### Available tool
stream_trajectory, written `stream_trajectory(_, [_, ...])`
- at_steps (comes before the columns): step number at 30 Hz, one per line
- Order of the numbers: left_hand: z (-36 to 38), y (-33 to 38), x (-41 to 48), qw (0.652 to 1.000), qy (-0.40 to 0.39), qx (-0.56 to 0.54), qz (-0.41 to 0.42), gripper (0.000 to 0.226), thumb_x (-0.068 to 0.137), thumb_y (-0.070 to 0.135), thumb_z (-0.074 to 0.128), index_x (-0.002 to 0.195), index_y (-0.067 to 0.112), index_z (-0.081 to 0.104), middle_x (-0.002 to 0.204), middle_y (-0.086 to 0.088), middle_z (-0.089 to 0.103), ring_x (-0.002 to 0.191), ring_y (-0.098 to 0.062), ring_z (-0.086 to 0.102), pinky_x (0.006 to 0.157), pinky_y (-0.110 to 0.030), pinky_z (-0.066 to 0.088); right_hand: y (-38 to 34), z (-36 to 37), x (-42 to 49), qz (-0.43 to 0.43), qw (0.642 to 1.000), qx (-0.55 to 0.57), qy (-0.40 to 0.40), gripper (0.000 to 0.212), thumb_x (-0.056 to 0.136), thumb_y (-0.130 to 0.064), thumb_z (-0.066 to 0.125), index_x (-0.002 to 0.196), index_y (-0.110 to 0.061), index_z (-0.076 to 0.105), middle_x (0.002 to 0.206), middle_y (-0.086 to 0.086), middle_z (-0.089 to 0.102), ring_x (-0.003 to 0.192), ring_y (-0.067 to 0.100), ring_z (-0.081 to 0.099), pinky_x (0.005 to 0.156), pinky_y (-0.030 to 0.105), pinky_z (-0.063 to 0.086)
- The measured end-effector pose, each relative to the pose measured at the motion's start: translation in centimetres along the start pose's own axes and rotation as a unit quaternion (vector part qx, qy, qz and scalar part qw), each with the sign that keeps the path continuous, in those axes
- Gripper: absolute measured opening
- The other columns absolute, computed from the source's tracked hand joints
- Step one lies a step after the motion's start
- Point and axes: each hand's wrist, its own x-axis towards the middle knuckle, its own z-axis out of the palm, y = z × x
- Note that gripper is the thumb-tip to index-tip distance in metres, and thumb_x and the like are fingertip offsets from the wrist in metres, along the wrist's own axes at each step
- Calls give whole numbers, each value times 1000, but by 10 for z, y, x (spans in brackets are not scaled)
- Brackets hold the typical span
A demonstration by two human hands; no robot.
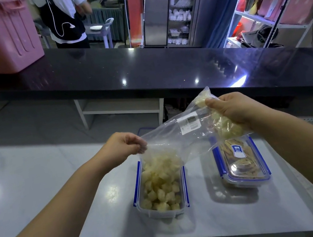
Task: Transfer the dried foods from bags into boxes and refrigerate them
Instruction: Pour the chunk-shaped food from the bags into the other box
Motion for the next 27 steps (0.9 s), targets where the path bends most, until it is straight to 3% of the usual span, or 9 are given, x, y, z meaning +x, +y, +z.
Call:
stream_trajectory(3, [3,2,7,1000,13,-6,11,18,84,-5,59,91,7,70,84,-6,73,73,-8,70,69,-15,55,-4,-1,3,-6,1000,7,9,38,90,-38,60,96,-1,65,83,17,71,71,32,69,74,46,58])
stream_trajectory(6, [9,-7,8,1000,-12,14,3,18,83,-2,62,88,12,72,83,-3,74,78,-13,70,73,-19,56,-3,1,5,-3,1000,3,2,38,90,-38,61,94,0,65,79,17,70,66,30,70,66,42,60])
stream_trajectory(9, [16,-22,6,1000,-17,8,-4,21,83,-2,64,84,18,71,82,-1,73,81,-14,70,80,-25,55,4,8,2,15,1000,-5,-9,37,91,-37,59,93,0,62,70,13,64,42,16,64,38,25,50])
stream_trajectory(13, [27,-39,4,1000,-7,8,-19,30,86,1,61,81,30,66,88,7,71,91,-11,67,88,-27,52,15,18,3,49,998,40,-17,41,90,-37,61,103,2,61,97,24,66,72,35,69,51,41,57])
stream_trajectory(18, [37,-53,7,999,-3,18,-27,23,89,4,58,102,20,69,99,8,68,100,-9,63,93,-27,49,16,24,0,38,998,37,-14,38,91,-34,59,101,2,62,79,14,65,50,21,66,39,28,49])
stream_trajectory(20, [39,-56,7,999,0,25,-26,25,90,4,57,108,15,68,102,6,68,101,-9,62,90,-23,48,16,24,0,26,999,19,-16,36,90,-34,60,98,0,63,79,15,66,56,25,66,44,34,53])
stream_trajectory(23, [40,-59,7,1000,7,17,-18,24,90,3,56,106,15,69,98,8,67,96,-6,62,81,-13,45,16,24,-1,6,1000,11,-28,27,91,-29,61,94,-2,65,83,18,69,71,35,69,73,57,57])
stream_trajectory(25, [40,-61,6,1000,10,10,-13,24,90,2,57,100,19,69,94,13,67,94,-5,62,79,-10,44,15,24,-1,1,999,12,-41,24,91,-26,61,94,-3,66,86,19,70,80,38,69,83,58,54])
stream_trajectory(27, [39,-64,5,1000,12,-3,-13,28,89,2,57,91,29,67,94,14,67,95,-5,63,84,-15,46,14,25,0,0,999,12,-50,28,90,-26,62,98,1,64,86,17,68,78,35,66,84,53,53])
